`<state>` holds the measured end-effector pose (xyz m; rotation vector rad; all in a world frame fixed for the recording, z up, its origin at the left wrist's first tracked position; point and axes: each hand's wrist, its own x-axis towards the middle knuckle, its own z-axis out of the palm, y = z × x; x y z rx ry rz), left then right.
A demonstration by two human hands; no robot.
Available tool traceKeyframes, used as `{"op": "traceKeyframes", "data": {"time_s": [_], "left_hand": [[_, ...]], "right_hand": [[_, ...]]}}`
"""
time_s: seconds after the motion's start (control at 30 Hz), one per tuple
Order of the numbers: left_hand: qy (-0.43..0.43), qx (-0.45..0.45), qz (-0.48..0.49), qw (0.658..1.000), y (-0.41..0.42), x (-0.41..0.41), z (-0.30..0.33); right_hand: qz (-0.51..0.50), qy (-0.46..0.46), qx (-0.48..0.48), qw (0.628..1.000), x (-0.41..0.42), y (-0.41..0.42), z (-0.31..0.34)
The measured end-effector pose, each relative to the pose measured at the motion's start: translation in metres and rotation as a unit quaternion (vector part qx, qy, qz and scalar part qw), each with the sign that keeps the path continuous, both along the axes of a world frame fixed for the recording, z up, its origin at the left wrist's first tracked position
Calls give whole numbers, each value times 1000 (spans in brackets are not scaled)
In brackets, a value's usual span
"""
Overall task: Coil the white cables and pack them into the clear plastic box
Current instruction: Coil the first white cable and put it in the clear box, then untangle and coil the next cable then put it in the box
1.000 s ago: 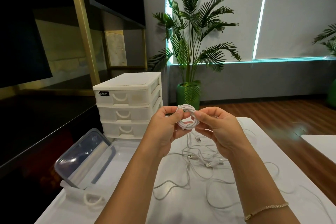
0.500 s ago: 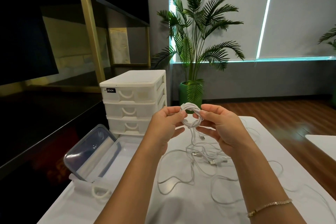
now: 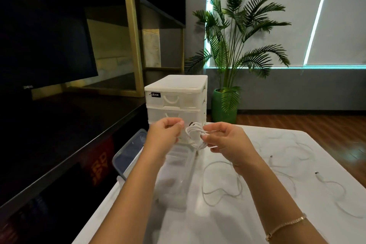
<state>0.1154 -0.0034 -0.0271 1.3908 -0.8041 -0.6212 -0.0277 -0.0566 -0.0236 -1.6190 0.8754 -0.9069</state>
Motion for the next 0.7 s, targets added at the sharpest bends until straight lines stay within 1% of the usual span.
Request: {"op": "traceKeyframes", "data": {"time_s": [0.13, 0.23, 0.3, 0.43, 0.5, 0.7], "left_hand": [[-1, -20, 27, 999, 10, 18, -1], [-14, -31, 38, 999, 15, 27, -1], [-13, -36, 43, 998, 16, 31, -2], [-1, -55, 51, 997, 16, 33, -6], [0, -65, 53, 996, 16, 32, -10], [16, -75, 27, 997, 11, 26, -14]], "right_hand": [[18, 103, -75, 992, 29, 10, -9], [47, 203, -156, 965, 46, 20, -16], [64, 273, -223, 934, 56, 28, -21], [106, 388, -351, 845, 71, 37, -31], [118, 414, -377, 820, 75, 38, -36], [135, 448, -377, 800, 78, 33, -43]]}}
